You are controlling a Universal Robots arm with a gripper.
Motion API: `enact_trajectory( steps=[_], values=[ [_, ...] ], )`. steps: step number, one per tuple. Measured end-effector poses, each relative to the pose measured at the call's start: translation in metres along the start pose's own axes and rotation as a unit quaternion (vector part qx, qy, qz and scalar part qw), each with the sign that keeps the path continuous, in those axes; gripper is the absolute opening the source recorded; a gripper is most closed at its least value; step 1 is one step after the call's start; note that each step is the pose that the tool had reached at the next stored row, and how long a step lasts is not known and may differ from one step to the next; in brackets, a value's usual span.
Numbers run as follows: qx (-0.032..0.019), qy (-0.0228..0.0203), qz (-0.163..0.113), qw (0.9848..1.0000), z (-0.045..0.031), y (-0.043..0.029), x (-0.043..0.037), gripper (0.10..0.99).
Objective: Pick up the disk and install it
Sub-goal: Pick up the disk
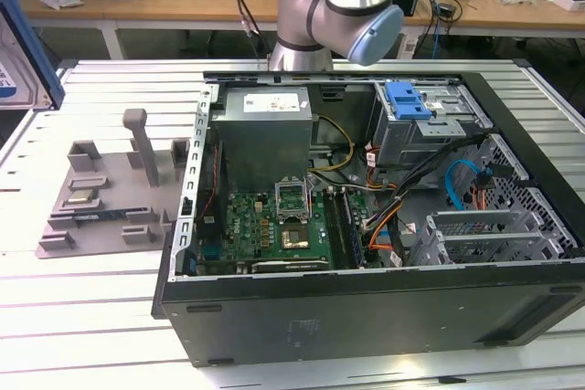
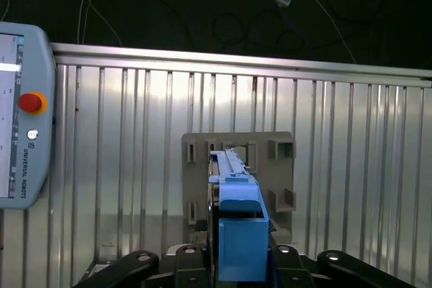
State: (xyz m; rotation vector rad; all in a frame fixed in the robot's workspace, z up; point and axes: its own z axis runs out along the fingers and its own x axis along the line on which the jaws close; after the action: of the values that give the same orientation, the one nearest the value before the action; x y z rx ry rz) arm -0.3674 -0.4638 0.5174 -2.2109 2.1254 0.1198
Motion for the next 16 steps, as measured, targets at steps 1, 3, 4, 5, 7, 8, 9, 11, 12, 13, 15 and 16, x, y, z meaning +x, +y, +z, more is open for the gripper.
enact_trajectory(
  steps=[1,3,4,5,7,8,9,11,12,13,15,16],
  values=[
    [0.0,0.0,0.0,1.0,-0.0001,0.0,0.0015,0.369],
    [0.0,0.0,0.0,1.0,-0.0004,0.0002,0.0046,0.369],
    [0.0,0.0,0.0,1.0,-0.0007,0.0003,0.0066,0.369],
    [0.0,0.0,0.0,1.0,-0.0008,0.0003,0.008,0.369],
    [0.0,0.0,0.0,1.0,-0.0013,0.0005,0.0123,0.369],
    [0.0,0.0,0.0,1.0,-0.0014,0.0005,0.014,0.369],
    [0.0,0.0,0.0,1.0,-0.0016,0.0006,0.0152,0.369],
    [0.0001,0.0,0.0,1.0,-0.0019,0.0007,0.0186,0.369],
    [0.0,0.0,0.0,1.0,-0.0022,0.0008,0.0207,0.369],
    [0.0001,-0.0001,0.0,1.0,-0.0023,0.0009,0.0219,0.369],
    [0.0,0.0,0.0,1.0,-0.0027,0.001,0.0252,0.369],
    [0.0,0.0,0.0,1.0,-0.003,0.0011,0.0281,0.369]
  ],
)
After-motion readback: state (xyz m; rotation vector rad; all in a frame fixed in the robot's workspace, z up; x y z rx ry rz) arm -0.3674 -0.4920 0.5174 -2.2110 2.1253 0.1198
